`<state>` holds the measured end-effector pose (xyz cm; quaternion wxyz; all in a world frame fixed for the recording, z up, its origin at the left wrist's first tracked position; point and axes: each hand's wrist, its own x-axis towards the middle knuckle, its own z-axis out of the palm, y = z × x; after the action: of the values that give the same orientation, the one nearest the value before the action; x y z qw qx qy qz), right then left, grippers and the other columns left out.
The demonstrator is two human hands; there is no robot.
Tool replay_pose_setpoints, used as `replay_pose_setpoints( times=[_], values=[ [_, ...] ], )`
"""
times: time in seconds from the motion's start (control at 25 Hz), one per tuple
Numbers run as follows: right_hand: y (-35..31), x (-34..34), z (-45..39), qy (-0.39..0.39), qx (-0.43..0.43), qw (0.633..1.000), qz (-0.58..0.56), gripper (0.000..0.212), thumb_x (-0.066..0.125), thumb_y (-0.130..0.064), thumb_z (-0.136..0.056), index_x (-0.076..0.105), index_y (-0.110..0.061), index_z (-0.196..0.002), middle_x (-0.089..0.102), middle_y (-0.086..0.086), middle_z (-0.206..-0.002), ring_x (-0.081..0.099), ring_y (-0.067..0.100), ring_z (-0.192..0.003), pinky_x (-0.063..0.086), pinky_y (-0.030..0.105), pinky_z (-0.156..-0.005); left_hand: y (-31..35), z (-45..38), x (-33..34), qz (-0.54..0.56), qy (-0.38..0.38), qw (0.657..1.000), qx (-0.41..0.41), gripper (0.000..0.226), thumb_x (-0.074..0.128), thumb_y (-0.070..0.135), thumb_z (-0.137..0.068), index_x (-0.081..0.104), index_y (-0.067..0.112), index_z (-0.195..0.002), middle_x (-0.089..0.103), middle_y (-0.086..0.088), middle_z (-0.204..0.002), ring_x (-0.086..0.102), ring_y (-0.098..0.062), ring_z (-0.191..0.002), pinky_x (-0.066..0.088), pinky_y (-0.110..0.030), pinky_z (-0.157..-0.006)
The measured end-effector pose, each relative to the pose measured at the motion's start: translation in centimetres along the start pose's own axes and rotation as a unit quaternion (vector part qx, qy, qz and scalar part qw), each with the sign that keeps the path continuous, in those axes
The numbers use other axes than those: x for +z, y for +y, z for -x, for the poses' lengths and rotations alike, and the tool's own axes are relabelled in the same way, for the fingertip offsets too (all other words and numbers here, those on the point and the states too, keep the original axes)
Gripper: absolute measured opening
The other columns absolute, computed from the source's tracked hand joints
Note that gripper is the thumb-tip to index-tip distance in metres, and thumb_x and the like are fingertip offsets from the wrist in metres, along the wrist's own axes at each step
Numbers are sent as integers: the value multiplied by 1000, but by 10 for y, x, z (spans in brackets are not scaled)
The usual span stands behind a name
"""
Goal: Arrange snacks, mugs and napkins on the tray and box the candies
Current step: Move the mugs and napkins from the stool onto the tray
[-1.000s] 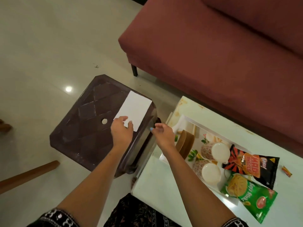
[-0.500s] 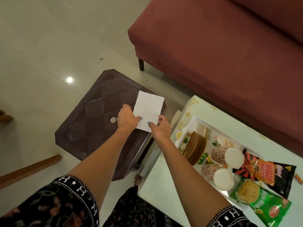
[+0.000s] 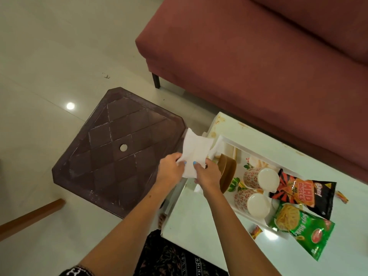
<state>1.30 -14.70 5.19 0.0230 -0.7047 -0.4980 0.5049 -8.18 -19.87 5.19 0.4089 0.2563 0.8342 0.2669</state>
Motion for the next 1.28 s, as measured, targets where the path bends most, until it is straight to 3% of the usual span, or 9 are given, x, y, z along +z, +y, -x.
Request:
replay_pose_setpoints(
  times=[0.12, 0.28, 0.44, 0.52, 0.6, 0.76, 0.88, 1.08, 1.28],
  values=[
    [30, -26, 9, 80, -39, 996, -15, 15, 59, -20, -87, 60, -8, -97, 66, 9, -98, 64, 31, -88, 58, 48, -71, 14, 17, 39, -39, -51, 997, 45, 31, 50, 11, -89, 62, 5, -116, 64, -14, -113, 63, -29, -100, 50, -30, -83],
    [57, -55, 12, 131, -17, 990, -45, 18, 56, -13, -89, 57, -2, -103, 61, 10, -99, 62, 31, -87, 58, 36, -56, 29, 42, 80, -34, -67, 996, 44, 26, 53, 11, -90, 61, 7, -114, 63, -11, -114, 62, -26, -102, 52, -34, -95],
    [80, -69, 2, 106, -14, 993, 46, 22, 52, -5, -87, 58, -1, -108, 64, 13, -106, 56, 28, -92, 39, 27, -71, 33, 56, 108, -39, -67, 997, 28, 19, 55, 9, -89, 64, 5, -105, 66, -11, -109, 63, -24, -97, 53, -31, -91],
    [87, -70, -5, 81, -23, 994, 71, 32, 48, -1, -85, 57, -2, -116, 64, 16, -111, 57, 32, -102, 44, 33, -80, 32, 54, 116, -42, -61, 997, 22, 15, 54, 4, -86, 66, 3, -96, 69, -14, -100, 60, -21, -82, 51, -23, -74],
    [91, -68, -9, 82, -22, 993, 79, 39, 48, 2, -82, 56, -5, -120, 63, 17, -113, 56, 34, -105, 46, 37, -86, 31, 54, 123, -47, -57, 997, 15, 15, 54, 2, -85, 67, 2, -92, 69, -14, -94, 57, -19, -76, 46, -22, -69],
    [100, -68, -8, 130, 23, 990, 41, 18, 61, -7, -81, 58, -11, -98, 65, 5, -90, 58, 24, -82, 39, 28, -65, 25, 55, 136, -33, -37, 999, -13, 13, 61, 7, -84, 69, 5, -94, 70, -12, -94, 64, -25, -86, 46, -23, -75],
    [106, -68, -13, 131, 36, 991, 4, 8, 68, -10, -80, 63, -9, -86, 64, 2, -81, 58, 20, -77, 37, 25, -65, 20, 51, 143, -34, -37, 998, -35, 16, 62, 11, -85, 70, 4, -98, 70, -14, -100, 65, -30, -95, 50, -31, -87],
    [119, -54, -21, 106, 40, 993, -29, 15, 60, 2, -82, 67, -3, -94, 70, 14, -94, 65, 28, -91, 51, 30, -77, 14, 45, 147, -27, -13, 996, -84, 21, 65, 7, -83, 68, 3, -103, 67, -15, -111, 63, -31, -104, 48, -35, -96],
    [127, -55, -19, 62, 29, 998, -4, 29, 49, 6, -86, 65, 0, -109, 67, 15, -113, 60, 27, -107, 48, 30, -88, 12, 49, 146, -33, -33, 992, -116, 24, 62, 5, -83, 65, 2, -106, 65, -16, -114, 61, -30, -107, 49, -36, -95]
  ],
)
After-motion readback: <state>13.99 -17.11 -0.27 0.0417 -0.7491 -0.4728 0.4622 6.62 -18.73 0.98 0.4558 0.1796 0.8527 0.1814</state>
